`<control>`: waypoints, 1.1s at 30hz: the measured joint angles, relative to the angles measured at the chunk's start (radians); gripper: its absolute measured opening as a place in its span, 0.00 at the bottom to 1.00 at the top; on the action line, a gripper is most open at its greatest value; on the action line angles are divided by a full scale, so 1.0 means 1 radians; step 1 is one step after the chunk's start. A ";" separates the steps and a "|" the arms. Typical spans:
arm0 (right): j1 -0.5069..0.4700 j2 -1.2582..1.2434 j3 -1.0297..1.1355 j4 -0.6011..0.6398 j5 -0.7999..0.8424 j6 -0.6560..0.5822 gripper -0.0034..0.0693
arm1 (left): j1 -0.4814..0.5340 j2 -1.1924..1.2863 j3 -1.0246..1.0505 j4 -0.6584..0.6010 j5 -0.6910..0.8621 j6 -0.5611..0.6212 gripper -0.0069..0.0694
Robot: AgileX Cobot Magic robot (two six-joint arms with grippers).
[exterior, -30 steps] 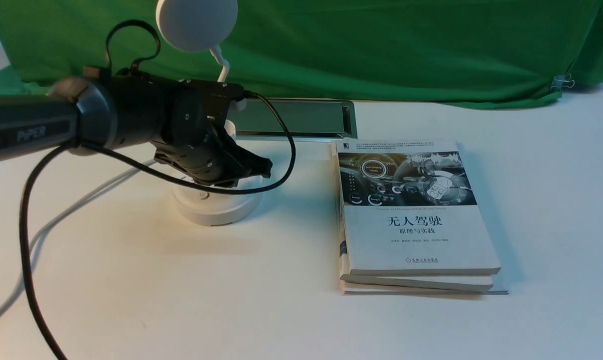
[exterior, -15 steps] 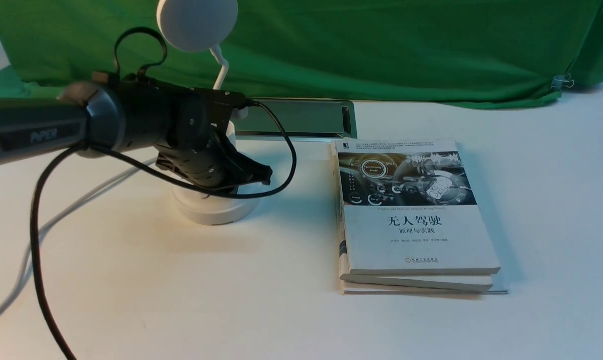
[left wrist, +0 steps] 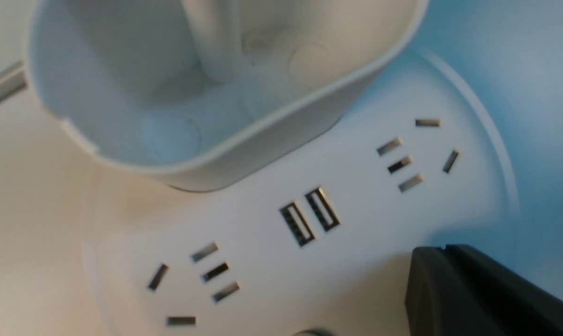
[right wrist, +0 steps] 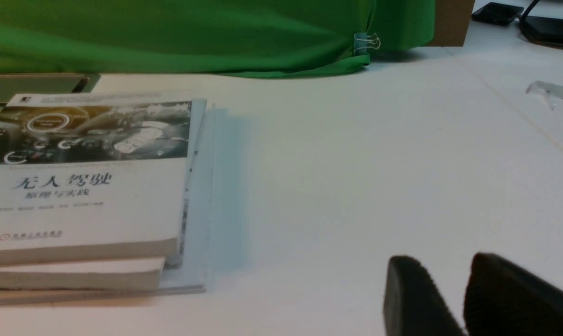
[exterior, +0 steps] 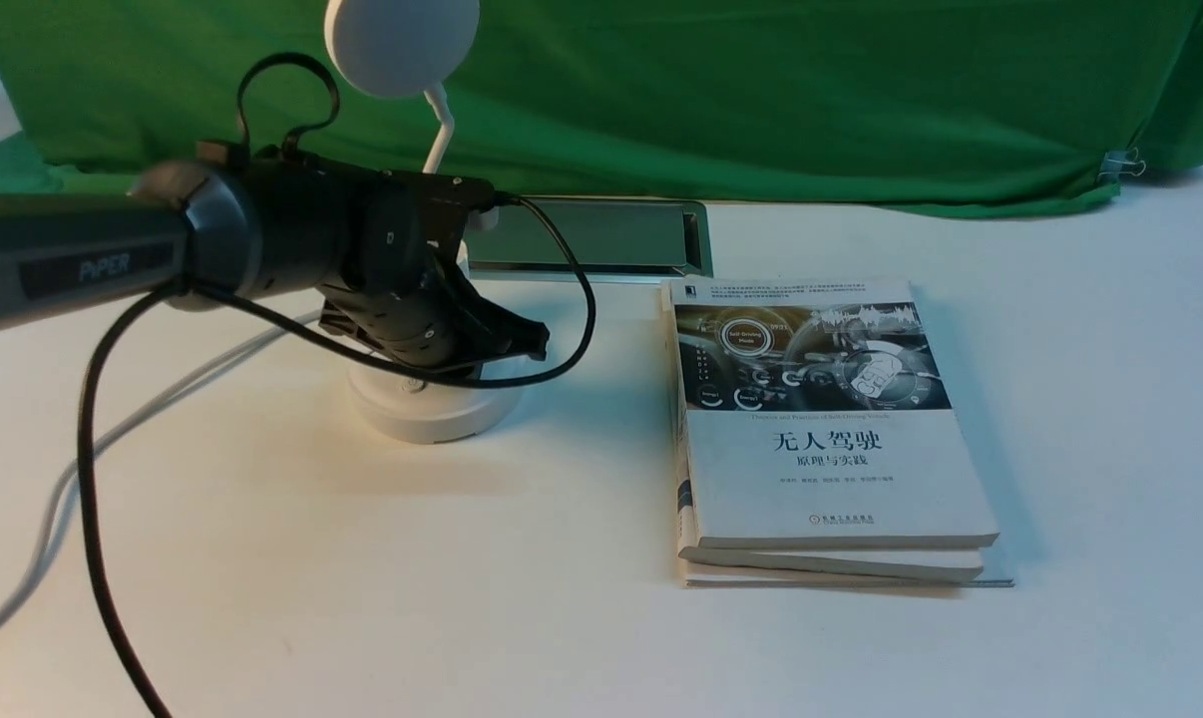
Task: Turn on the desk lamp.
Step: Use the left arm to press the button switch on the lamp holder
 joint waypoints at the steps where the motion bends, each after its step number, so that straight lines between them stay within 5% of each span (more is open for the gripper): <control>1: 0.000 0.000 0.000 0.000 0.000 0.000 0.38 | 0.000 0.002 0.000 -0.002 0.002 0.000 0.12; 33: 0.000 0.000 0.000 0.000 0.000 0.000 0.38 | 0.000 -0.044 0.021 -0.045 -0.040 0.003 0.12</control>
